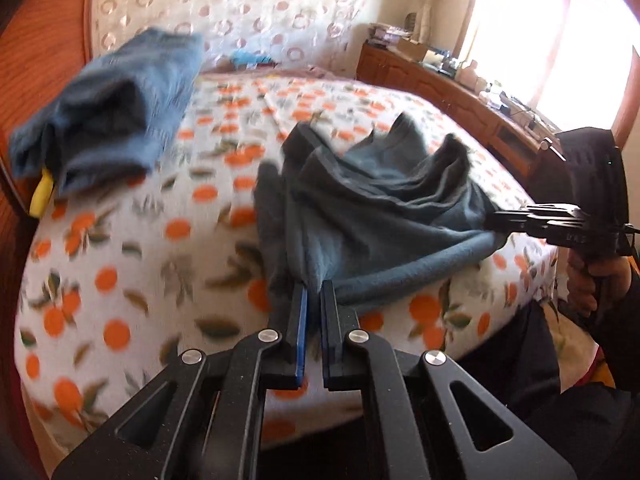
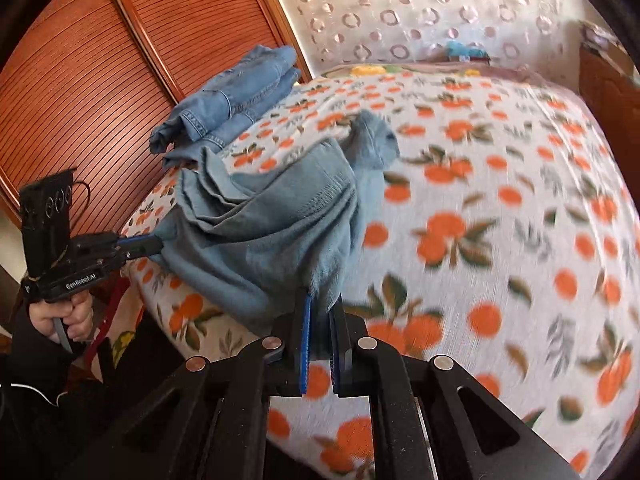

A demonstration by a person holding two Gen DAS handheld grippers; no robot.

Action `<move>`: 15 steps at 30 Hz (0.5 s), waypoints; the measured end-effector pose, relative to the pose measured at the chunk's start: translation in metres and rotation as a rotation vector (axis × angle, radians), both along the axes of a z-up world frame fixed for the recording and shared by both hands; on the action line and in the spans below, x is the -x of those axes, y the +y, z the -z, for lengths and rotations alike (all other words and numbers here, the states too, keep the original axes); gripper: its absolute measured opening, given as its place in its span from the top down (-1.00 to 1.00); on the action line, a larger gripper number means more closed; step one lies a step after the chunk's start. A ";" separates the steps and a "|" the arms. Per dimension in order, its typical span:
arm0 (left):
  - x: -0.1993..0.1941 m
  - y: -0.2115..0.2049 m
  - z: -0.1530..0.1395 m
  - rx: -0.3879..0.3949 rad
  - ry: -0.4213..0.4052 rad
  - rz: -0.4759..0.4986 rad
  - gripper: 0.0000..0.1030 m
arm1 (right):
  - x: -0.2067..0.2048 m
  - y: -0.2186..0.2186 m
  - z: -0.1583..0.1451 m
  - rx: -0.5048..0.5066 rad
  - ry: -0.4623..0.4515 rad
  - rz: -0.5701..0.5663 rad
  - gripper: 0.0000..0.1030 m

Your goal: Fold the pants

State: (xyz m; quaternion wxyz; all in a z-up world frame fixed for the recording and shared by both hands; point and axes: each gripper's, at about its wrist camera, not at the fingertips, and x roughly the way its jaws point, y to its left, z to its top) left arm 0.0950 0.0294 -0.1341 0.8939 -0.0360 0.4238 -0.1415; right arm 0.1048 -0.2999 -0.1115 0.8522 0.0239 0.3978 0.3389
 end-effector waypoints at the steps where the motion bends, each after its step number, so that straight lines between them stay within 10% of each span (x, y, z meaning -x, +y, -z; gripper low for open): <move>1: 0.001 0.002 0.003 0.010 0.010 -0.001 0.88 | 0.002 -0.001 0.001 -0.004 0.003 0.001 0.86; 15: 0.005 0.017 -0.021 0.005 -0.064 -0.043 0.40 | 0.008 0.002 -0.033 0.066 -0.159 0.030 0.32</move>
